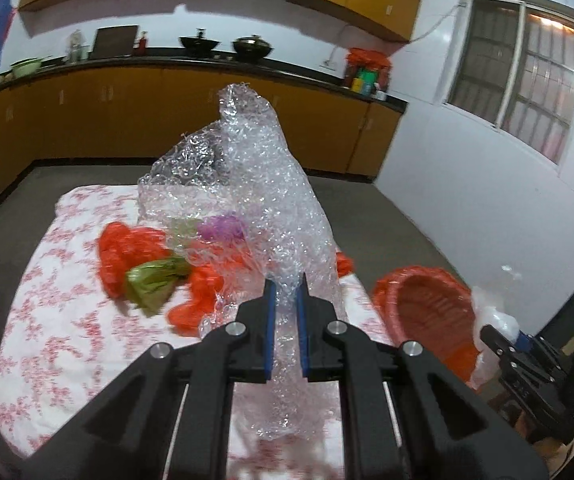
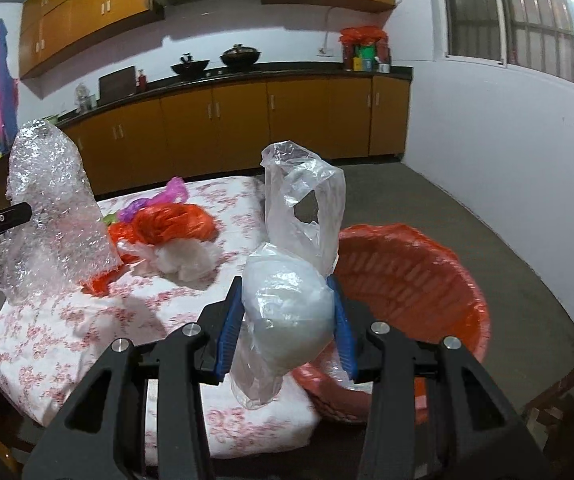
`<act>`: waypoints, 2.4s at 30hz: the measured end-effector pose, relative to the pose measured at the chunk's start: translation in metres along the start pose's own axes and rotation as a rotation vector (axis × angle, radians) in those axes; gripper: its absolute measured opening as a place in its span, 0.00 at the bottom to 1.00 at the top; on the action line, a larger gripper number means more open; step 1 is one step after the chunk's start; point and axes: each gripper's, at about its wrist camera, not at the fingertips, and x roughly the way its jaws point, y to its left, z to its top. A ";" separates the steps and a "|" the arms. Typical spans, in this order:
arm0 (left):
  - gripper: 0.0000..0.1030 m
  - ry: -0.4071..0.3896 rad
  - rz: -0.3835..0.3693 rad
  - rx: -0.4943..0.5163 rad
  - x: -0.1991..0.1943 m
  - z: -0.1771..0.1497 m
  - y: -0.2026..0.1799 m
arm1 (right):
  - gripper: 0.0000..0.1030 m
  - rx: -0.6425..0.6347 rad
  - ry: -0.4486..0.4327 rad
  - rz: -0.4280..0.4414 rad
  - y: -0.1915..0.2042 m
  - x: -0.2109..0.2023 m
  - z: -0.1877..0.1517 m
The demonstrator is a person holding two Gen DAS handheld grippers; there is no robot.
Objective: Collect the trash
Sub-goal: 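Carry both items over the orange basket and open both tools to drop them, then return both tools to the table and grasp the red bag with the right tool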
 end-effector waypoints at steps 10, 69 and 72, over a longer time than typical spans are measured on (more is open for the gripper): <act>0.11 0.044 -0.134 0.076 0.027 -0.009 -0.068 | 0.41 0.085 -0.026 -0.082 -0.052 -0.011 0.011; 0.43 0.264 -0.285 0.133 0.180 -0.048 -0.150 | 0.67 0.280 0.012 -0.135 -0.135 0.028 0.005; 0.46 0.251 -0.246 0.135 0.175 -0.050 -0.139 | 0.68 0.272 0.014 -0.149 -0.131 0.027 0.005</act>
